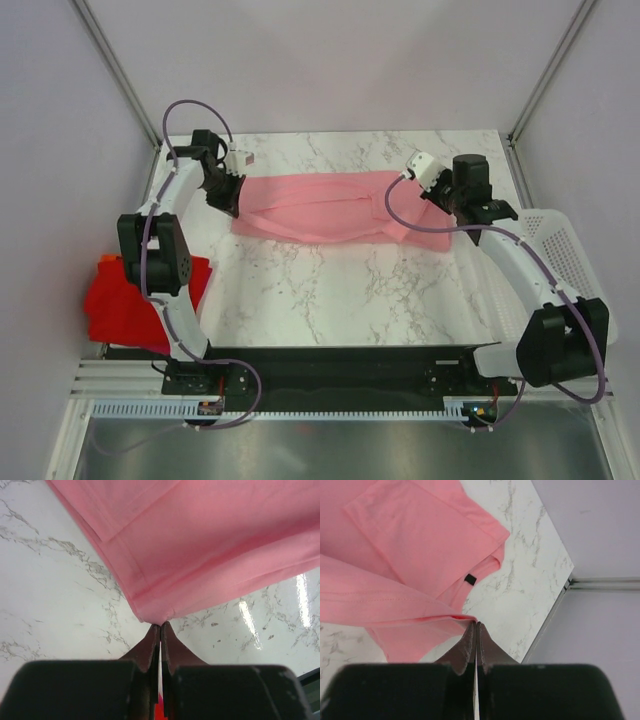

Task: Fold and stack the t-shirts
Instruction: Fold the tshirt

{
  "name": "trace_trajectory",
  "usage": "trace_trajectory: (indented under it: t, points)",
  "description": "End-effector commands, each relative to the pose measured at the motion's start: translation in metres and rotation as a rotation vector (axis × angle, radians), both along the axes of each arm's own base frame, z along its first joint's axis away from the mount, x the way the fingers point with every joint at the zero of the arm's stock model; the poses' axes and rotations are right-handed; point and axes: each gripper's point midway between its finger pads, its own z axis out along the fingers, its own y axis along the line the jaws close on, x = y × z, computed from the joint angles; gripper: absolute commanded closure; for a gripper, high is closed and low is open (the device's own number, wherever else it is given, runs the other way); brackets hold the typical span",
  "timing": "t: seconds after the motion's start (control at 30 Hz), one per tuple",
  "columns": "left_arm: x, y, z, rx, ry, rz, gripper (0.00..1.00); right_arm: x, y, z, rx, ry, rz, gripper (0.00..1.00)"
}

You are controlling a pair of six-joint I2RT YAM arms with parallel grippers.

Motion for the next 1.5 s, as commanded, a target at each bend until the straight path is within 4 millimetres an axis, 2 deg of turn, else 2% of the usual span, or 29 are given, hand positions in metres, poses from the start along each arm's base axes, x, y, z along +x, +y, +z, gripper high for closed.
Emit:
trace_trajectory:
  t: [0.0,0.1,0.2,0.27,0.3,0.37,0.4,0.43,0.5,0.57,0.6,0.67,0.7,0.77,0.8,0.83,0.9,1.0,1.03,1.07,1.1,1.17,1.2,1.23,1.27,1.33,1.37,1.43,1.47]
  points:
    - [0.019,0.0,0.007,-0.008,-0.018,0.032,0.98,0.037,-0.006,0.028,0.037,-0.096,-0.075,1.0]
    - [0.032,0.001,0.008,-0.007,-0.034,0.044,0.98,0.053,-0.004,0.033,0.047,-0.117,-0.082,1.0]
    - [0.043,0.002,-0.001,-0.003,-0.025,0.051,0.98,0.072,-0.002,0.015,0.035,-0.082,-0.083,1.0]
    - [0.051,0.004,0.001,0.009,-0.039,0.062,0.98,0.083,-0.002,0.018,0.032,-0.089,-0.087,1.0]
    - [0.052,0.005,0.0,0.014,-0.038,0.066,0.98,0.089,-0.001,0.008,0.026,-0.069,-0.087,1.0]
    - [0.056,0.008,-0.003,0.025,-0.036,0.074,0.98,0.1,-0.001,0.012,0.021,-0.079,-0.095,1.0]
    - [0.056,0.01,-0.004,0.028,-0.034,0.083,0.98,0.106,0.001,0.002,0.017,-0.063,-0.095,1.0]
    - [0.057,0.012,-0.004,0.029,-0.033,0.088,0.98,0.112,0.001,0.008,0.018,-0.076,-0.095,1.0]
    - [0.056,0.013,-0.007,0.031,-0.027,0.093,0.98,0.121,0.003,-0.003,0.019,-0.059,-0.095,1.0]
    - [0.057,0.015,-0.008,0.03,-0.025,0.097,0.98,0.13,0.004,0.0,0.019,-0.068,-0.097,1.0]
    - [0.057,0.015,-0.01,0.032,-0.022,0.098,0.98,0.135,0.005,-0.008,0.015,-0.054,-0.098,1.0]
    - [0.058,0.016,-0.014,0.037,-0.013,0.098,0.98,0.144,0.006,-0.007,0.017,-0.061,-0.098,1.0]
    - [0.058,0.017,-0.014,0.042,-0.015,0.098,0.98,0.148,0.006,-0.016,0.013,-0.046,-0.1,1.0]
    - [0.059,0.018,-0.017,0.051,-0.011,0.102,0.98,0.157,0.007,-0.015,0.015,-0.052,-0.1,1.0]
    - [0.06,0.02,-0.02,0.055,-0.007,0.105,0.98,0.161,0.009,-0.026,0.01,-0.034,-0.1,1.0]
    - [0.06,0.021,-0.022,0.06,-0.001,0.108,0.98,0.168,0.009,-0.021,0.012,-0.049,-0.101,1.0]
    - [0.062,0.023,-0.025,0.066,0.002,0.11,0.98,0.175,0.01,-0.034,0.011,-0.03,-0.108,1.0]
    - [0.063,0.026,-0.029,0.085,0.007,0.109,0.98,0.184,0.007,-0.039,0.013,-0.025,-0.147,1.0]
    - [0.063,0.03,-0.03,0.106,0.007,0.121,0.96,0.187,0.001,-0.035,0.004,-0.039,-0.19,0.95]
    - [0.063,0.033,-0.029,0.118,0.006,0.129,0.88,0.187,-0.002,-0.033,0.004,-0.041,-0.214,0.86]
    - [0.064,0.036,-0.027,0.138,0.0,0.138,0.83,0.187,-0.005,-0.027,0.023,-0.051,-0.246,0.68]
    - [0.066,0.038,-0.012,0.144,-0.037,0.148,0.74,0.184,-0.008,-0.017,0.036,-0.061,-0.271,0.6]
    - [0.067,0.039,-0.008,0.148,-0.051,0.15,0.73,0.179,-0.005,-0.003,0.061,-0.079,-0.261,0.57]
    - [0.069,0.04,0.0,0.149,-0.075,0.154,0.71,0.173,-0.002,-0.006,0.073,-0.064,-0.245,0.54]
    - [0.071,0.039,0.011,0.147,-0.105,0.15,0.69,0.164,0.013,-0.003,0.117,-0.035,-0.171,0.53]
    - [0.074,0.034,0.02,0.131,-0.131,0.132,0.69,0.149,0.029,-0.021,0.139,0.053,-0.083,0.53]
    - [0.074,0.031,0.025,0.126,-0.147,0.114,0.7,0.134,0.047,-0.036,0.172,0.141,-0.001,0.54]
    - [0.068,0.015,0.021,0.087,-0.134,0.058,0.73,0.117,0.066,-0.058,0.168,0.247,0.102,0.57]
    - [0.065,0.009,0.018,0.073,-0.125,0.041,0.77,0.103,0.073,-0.078,0.178,0.341,0.139,0.58]
